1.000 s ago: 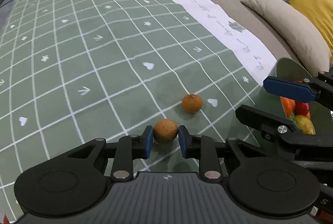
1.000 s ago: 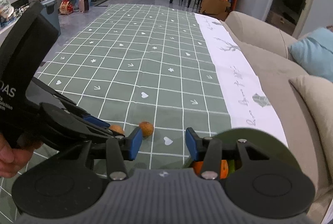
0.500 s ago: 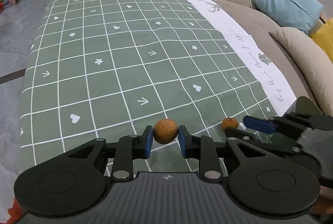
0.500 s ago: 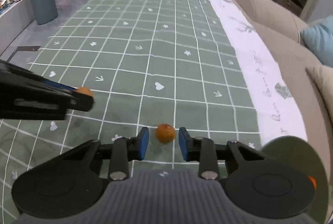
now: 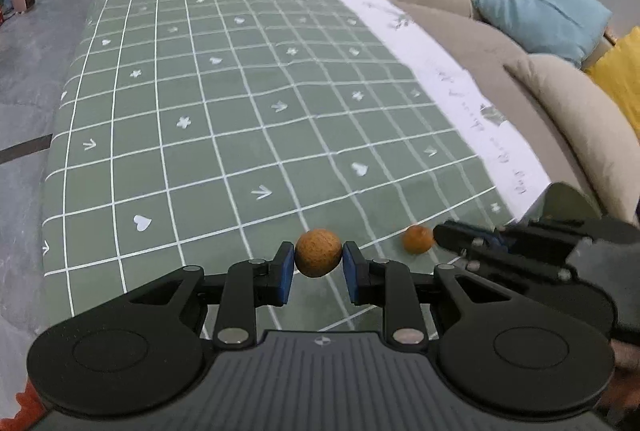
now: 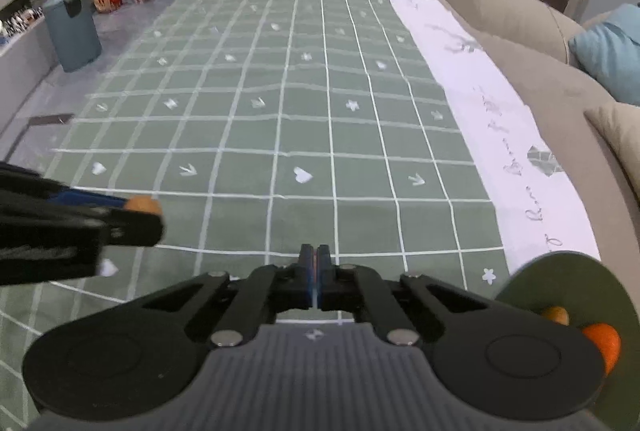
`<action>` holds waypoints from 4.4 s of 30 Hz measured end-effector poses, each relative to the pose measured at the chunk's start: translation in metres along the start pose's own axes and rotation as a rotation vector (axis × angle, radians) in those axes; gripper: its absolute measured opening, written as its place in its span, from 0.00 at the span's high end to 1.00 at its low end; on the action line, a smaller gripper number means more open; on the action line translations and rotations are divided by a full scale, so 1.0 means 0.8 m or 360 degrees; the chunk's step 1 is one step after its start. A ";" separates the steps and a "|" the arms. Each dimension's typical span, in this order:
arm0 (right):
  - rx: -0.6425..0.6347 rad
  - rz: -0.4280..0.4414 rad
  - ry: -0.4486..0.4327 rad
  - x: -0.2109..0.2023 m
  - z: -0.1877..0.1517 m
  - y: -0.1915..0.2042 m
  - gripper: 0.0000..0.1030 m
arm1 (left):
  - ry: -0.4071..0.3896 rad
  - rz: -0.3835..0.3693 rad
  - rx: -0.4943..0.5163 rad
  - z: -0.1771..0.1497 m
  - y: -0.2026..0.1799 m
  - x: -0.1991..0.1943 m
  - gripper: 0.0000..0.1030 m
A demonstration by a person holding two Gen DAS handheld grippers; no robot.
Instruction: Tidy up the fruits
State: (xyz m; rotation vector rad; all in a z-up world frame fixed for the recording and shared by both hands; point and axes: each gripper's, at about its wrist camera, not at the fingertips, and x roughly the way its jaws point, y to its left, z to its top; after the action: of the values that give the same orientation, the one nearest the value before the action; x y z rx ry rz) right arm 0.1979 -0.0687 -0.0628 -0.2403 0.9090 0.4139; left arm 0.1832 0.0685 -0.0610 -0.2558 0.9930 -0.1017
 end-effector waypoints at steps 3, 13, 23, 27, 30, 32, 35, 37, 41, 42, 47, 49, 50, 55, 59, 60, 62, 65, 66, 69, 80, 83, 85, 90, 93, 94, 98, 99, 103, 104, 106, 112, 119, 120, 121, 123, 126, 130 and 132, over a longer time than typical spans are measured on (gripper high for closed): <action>0.0007 0.0005 -0.0001 -0.011 -0.007 0.003 1.00 | 0.0005 -0.0006 0.0014 -0.004 -0.007 -0.007 0.72; 0.0048 0.0036 -0.0062 -0.034 -0.058 0.005 0.98 | 0.0042 -0.0008 -0.0003 -0.029 -0.010 -0.020 0.72; -0.0125 -0.0060 -0.0097 -0.021 -0.041 0.018 0.77 | 0.0062 -0.0033 -0.0065 -0.030 0.006 -0.008 0.72; -0.0151 -0.0126 -0.0022 0.008 -0.024 0.020 0.77 | 0.0056 -0.0036 -0.0101 -0.024 0.014 -0.005 0.72; -0.0125 -0.0170 0.0025 0.025 -0.017 0.017 0.77 | 0.0048 -0.0037 -0.0110 -0.020 0.018 -0.002 0.72; -0.0112 -0.0175 0.0049 0.034 -0.014 0.016 0.77 | 0.0050 -0.0039 -0.0120 -0.020 0.022 0.000 0.72; -0.0084 -0.0174 0.0071 0.045 -0.013 0.015 0.78 | 0.0065 -0.0042 -0.0122 -0.022 0.024 0.003 0.72; -0.0067 -0.0169 0.0065 0.048 -0.012 0.015 0.78 | 0.0070 -0.0037 -0.0118 -0.022 0.025 0.003 0.72; -0.0069 -0.0161 0.0057 0.046 -0.012 0.016 0.82 | 0.0063 -0.0032 -0.0115 -0.022 0.023 0.000 0.72; -0.0064 -0.0154 0.0046 0.042 -0.012 0.016 0.82 | 0.0062 -0.0031 -0.0107 -0.022 0.021 -0.001 0.72; -0.0043 -0.0073 -0.0038 -0.008 -0.019 0.017 0.82 | 0.0046 -0.0063 -0.0051 -0.022 0.001 -0.016 0.72; -0.0038 -0.0046 -0.0076 -0.035 -0.024 0.014 0.82 | 0.0027 -0.0088 -0.0018 -0.022 -0.012 -0.025 0.72; -0.0036 -0.0042 -0.0090 -0.048 -0.028 0.011 0.82 | 0.0019 -0.0104 -0.0001 -0.022 -0.020 -0.030 0.72; 0.0024 -0.0031 -0.0123 -0.114 -0.055 -0.026 0.82 | 0.0004 -0.0219 0.0102 -0.025 -0.066 -0.047 0.72; 0.0081 -0.0065 -0.0100 -0.153 -0.078 -0.071 0.82 | 0.0025 -0.0318 0.0238 -0.032 -0.117 -0.052 0.72; 0.0090 -0.0077 -0.0089 -0.160 -0.085 -0.082 0.82 | 0.0035 -0.0344 0.0265 -0.033 -0.129 -0.051 0.72; 0.0090 -0.0112 -0.0062 -0.172 -0.101 -0.102 0.82 | 0.0074 -0.0410 0.0312 -0.036 -0.154 -0.049 0.72; 0.0089 -0.0166 -0.0013 -0.180 -0.122 -0.134 0.82 | 0.0135 -0.0474 0.0367 -0.040 -0.187 -0.040 0.72; 0.0087 -0.0180 0.0000 -0.181 -0.129 -0.143 0.82 | 0.0156 -0.0486 0.0395 -0.041 -0.197 -0.037 0.72; 0.0096 -0.0174 0.0033 -0.182 -0.145 -0.166 0.82 | 0.0215 -0.0504 0.0468 -0.043 -0.222 -0.025 0.72; 0.0048 0.0010 0.0178 -0.143 -0.143 -0.204 0.82 | 0.0493 -0.0466 0.0614 -0.043 -0.281 0.015 0.72; -0.0023 0.0025 0.0230 -0.131 -0.138 -0.207 0.82 | 0.0529 -0.0422 0.0652 -0.046 -0.288 0.024 0.72; -0.0087 0.0028 0.0260 -0.125 -0.136 -0.206 0.82 | 0.0559 -0.0426 0.0644 -0.047 -0.290 0.029 0.72; -0.0207 0.0018 0.0319 -0.116 -0.135 -0.204 0.82 | 0.0576 -0.0416 0.0683 -0.050 -0.297 0.035 0.72; -0.0244 0.0030 0.0339 -0.113 -0.137 -0.204 0.82 | 0.0587 -0.0414 0.0682 -0.051 -0.298 0.039 0.72; -0.0252 0.0036 0.0339 -0.112 -0.137 -0.204 0.82 | 0.0587 -0.0412 0.0683 -0.051 -0.298 0.040 0.72; -0.0270 0.0059 0.0347 -0.111 -0.139 -0.201 0.82 | 0.0583 -0.0404 0.0687 -0.052 -0.296 0.041 0.72; -0.0279 0.0059 0.0349 -0.111 -0.140 -0.200 0.82 | 0.0583 -0.0404 0.0683 -0.053 -0.296 0.041 0.72; -0.0309 0.0048 0.0352 -0.112 -0.139 -0.196 0.81 | 0.0572 -0.0404 0.0672 -0.052 -0.293 0.039 0.67; -0.0313 0.0045 0.0351 -0.114 -0.138 -0.196 0.81 | 0.0567 -0.0400 0.0671 -0.052 -0.292 0.037 0.64; -0.0326 0.0034 0.0347 -0.118 -0.136 -0.194 0.78 | 0.0552 -0.0398 0.0668 -0.050 -0.290 0.032 0.59; -0.0313 0.0007 0.0291 -0.142 -0.128 -0.189 0.64 | 0.0438 -0.0395 0.0686 -0.044 -0.279 -0.005 0.56; -0.0198 -0.0077 0.0125 -0.188 -0.116 -0.172 0.25 | 0.0117 -0.0271 0.0729 -0.038 -0.254 -0.075 0.56; -0.0161 -0.0085 0.0093 -0.196 -0.113 -0.169 0.24 | 0.0069 -0.0256 0.0725 -0.036 -0.248 -0.084 0.56; -0.0113 -0.0087 0.0063 -0.204 -0.110 -0.165 0.23 | 0.0020 -0.0242 0.0716 -0.034 -0.244 -0.093 0.56; -0.0015 -0.0093 0.0009 -0.219 -0.104 -0.157 0.19 | -0.0073 -0.0219 0.0677 -0.030 -0.230 -0.114 0.55; 0.0098 -0.0119 -0.0098 -0.242 -0.098 -0.139 0.16 | -0.0201 -0.0183 0.0614 -0.030 -0.210 -0.142 0.54; 0.0210 -0.0174 -0.0255 -0.271 -0.095 -0.109 0.11 | -0.0361 -0.0110 0.0551 -0.036 -0.182 -0.171 0.52; 0.0295 -0.0182 -0.0316 -0.282 -0.096 -0.096 0.10 | -0.0422 -0.0072 0.0534 -0.041 -0.171 -0.180 0.50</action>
State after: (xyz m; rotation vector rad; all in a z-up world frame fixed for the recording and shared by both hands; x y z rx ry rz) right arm 0.0545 -0.2214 0.0746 -0.0790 0.7293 0.2409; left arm 0.0816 -0.0397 0.0746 0.0171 0.6928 -0.2660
